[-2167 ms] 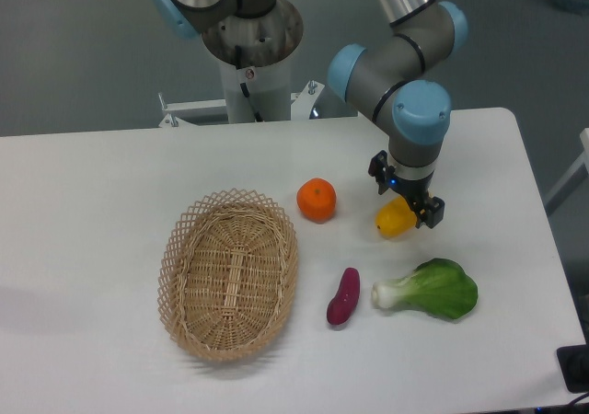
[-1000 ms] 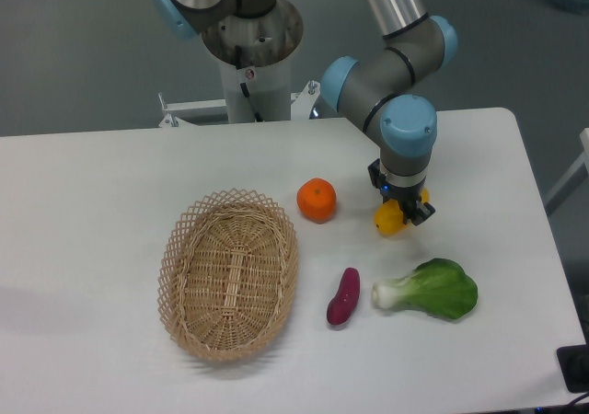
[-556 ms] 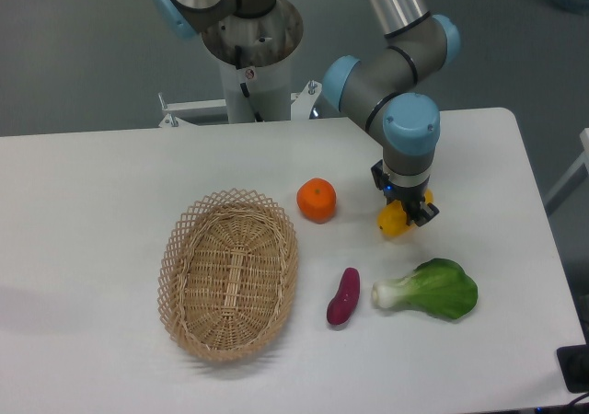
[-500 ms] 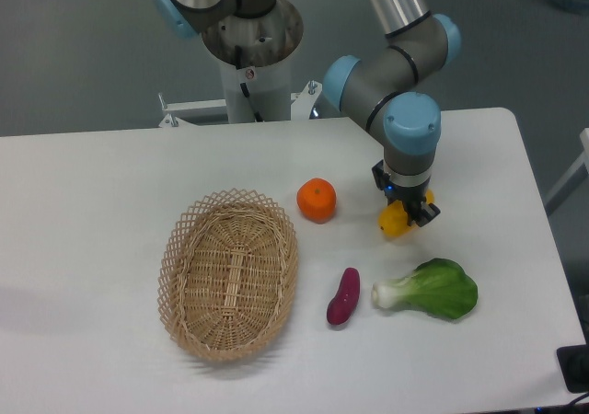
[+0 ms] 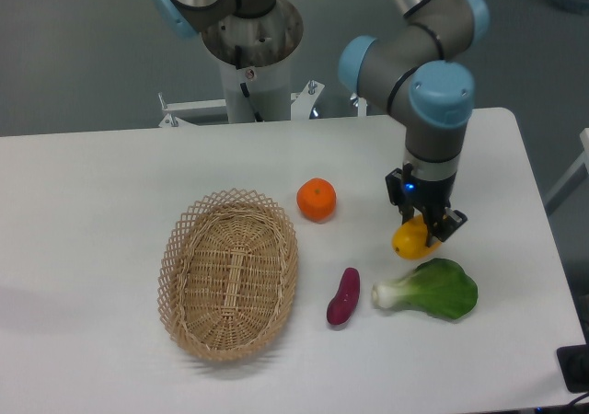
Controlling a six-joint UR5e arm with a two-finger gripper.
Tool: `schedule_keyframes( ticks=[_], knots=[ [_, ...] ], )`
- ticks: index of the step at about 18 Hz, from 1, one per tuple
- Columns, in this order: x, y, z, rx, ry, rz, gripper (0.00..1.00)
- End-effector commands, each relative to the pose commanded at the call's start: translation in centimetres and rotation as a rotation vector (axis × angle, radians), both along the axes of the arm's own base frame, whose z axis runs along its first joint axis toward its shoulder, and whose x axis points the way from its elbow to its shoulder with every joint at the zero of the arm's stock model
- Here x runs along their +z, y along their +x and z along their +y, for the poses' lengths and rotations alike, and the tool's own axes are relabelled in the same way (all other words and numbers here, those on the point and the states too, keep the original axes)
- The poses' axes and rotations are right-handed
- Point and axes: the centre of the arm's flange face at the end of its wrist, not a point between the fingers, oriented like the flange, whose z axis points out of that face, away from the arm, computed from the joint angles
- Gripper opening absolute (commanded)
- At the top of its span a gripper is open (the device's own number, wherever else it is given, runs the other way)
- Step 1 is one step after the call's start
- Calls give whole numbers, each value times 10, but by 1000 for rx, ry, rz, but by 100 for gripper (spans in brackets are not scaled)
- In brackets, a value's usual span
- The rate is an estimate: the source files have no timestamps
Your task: Pick up the mango from the table
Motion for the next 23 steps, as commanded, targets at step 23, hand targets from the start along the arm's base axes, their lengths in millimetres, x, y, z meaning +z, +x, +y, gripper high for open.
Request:
schedule_keyframes(
  ticks=[23],
  knots=[
    [83,-52,-48,8,76,-88,47]
  ],
)
